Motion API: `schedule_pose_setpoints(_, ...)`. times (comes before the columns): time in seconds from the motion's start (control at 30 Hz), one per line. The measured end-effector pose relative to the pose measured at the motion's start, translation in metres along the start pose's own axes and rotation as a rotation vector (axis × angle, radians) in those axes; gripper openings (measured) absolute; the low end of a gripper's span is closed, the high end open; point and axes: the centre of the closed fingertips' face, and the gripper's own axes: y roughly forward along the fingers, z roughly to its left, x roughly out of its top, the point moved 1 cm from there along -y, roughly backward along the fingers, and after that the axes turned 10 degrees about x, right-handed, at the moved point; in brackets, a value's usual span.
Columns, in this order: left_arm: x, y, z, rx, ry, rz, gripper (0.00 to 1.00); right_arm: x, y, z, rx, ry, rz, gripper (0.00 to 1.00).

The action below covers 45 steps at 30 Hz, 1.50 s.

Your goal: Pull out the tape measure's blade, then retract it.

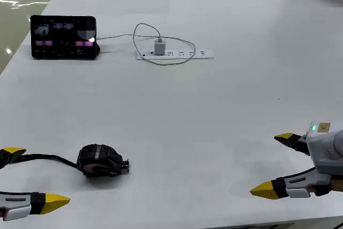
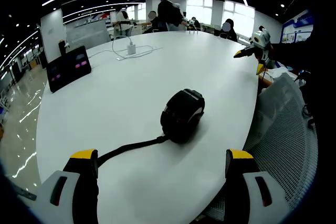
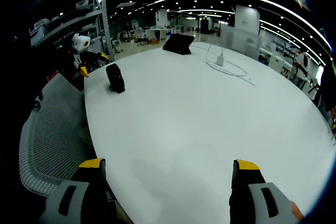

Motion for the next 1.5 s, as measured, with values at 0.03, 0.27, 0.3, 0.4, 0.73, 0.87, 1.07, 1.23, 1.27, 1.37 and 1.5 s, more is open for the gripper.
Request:
schedule_pose_setpoints(0.03,0.0,0.0,-0.001,-0.002,0.002,0.0,0.99,0.0,0.0,0.0,0.001,0.0,0.0,0.99)
schedule_pose_setpoints(0.27,-0.002,0.0,-0.002,-0.007,0.006,0.007,0.99,-0.002,0.001,0.0,0.004,0.007,0.003,0.99)
schedule_pose_setpoints(0.3,-0.002,0.0,-0.002,-0.007,0.007,0.009,0.99,-0.002,0.001,0.0,0.005,0.008,0.002,0.99)
schedule_pose_setpoints(0.4,-0.001,-0.001,-0.003,-0.01,0.006,0.008,0.99,-0.003,0.001,0.0,0.005,0.008,0.002,0.99)
schedule_pose_setpoints(0.73,-0.001,0.002,-0.003,-0.021,0.031,0.022,0.99,-0.001,0.002,-0.001,0.002,0.006,0.001,0.99)
schedule_pose_setpoints(0.87,0.002,0.003,-0.001,-0.029,0.045,0.022,0.99,0.0,0.003,0.0,0.007,0.005,0.0,0.99)
schedule_pose_setpoints(1.07,0.007,0.004,0.0,-0.044,0.064,0.035,0.99,0.002,0.005,0.0,0.015,0.01,-0.001,0.99)
schedule_pose_setpoints(1.23,0.01,0.006,0.0,-0.056,0.089,0.038,0.99,0.006,0.006,-0.004,0.004,-0.035,0.005,0.99)
schedule_pose_setpoints(1.27,0.01,0.006,0.0,-0.058,0.098,0.039,0.99,0.007,0.006,-0.003,0.009,-0.027,0.004,0.99)
schedule_pose_setpoints(1.37,0.012,0.009,-0.001,-0.072,0.115,0.048,0.98,0.013,0.007,-0.004,0.016,-0.032,-0.002,0.99)
schedule_pose_setpoints(1.5,0.018,0.011,-0.004,-0.096,0.162,0.031,0.99,0.02,0.01,-0.009,0.01,-0.057,-0.007,0.99)
